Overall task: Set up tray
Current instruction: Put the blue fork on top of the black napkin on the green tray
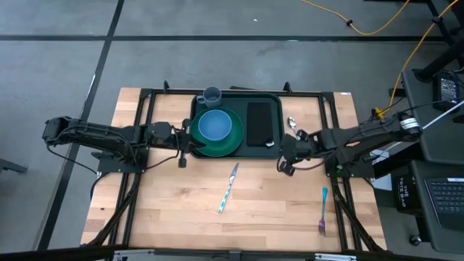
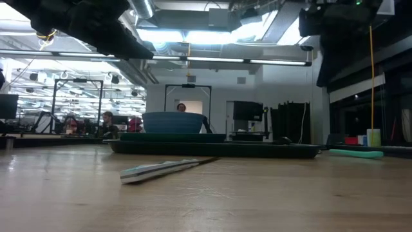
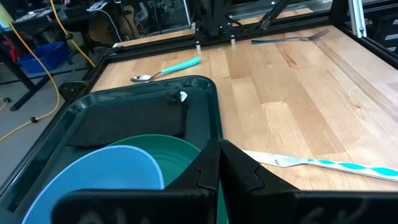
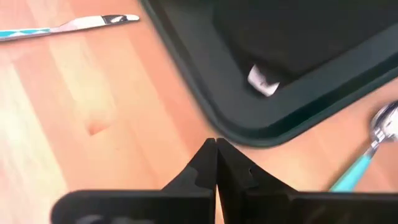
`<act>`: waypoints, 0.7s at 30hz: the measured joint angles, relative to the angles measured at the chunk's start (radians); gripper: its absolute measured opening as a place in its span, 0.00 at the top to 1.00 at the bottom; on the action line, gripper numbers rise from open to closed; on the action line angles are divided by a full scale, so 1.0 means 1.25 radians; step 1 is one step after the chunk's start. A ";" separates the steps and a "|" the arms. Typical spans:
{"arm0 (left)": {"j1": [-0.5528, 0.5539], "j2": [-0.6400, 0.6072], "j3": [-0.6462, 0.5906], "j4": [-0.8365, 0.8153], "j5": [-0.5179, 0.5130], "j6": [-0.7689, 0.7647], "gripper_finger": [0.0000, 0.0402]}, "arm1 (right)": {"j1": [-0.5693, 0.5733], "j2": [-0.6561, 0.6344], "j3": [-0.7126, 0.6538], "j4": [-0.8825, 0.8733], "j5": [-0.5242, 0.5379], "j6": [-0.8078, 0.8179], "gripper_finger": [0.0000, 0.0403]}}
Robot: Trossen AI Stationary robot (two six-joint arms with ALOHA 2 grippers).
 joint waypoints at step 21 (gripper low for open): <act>0.000 0.000 0.000 0.036 -0.014 0.075 0.99 | 0.283 0.048 0.000 -0.141 -0.176 0.570 1.00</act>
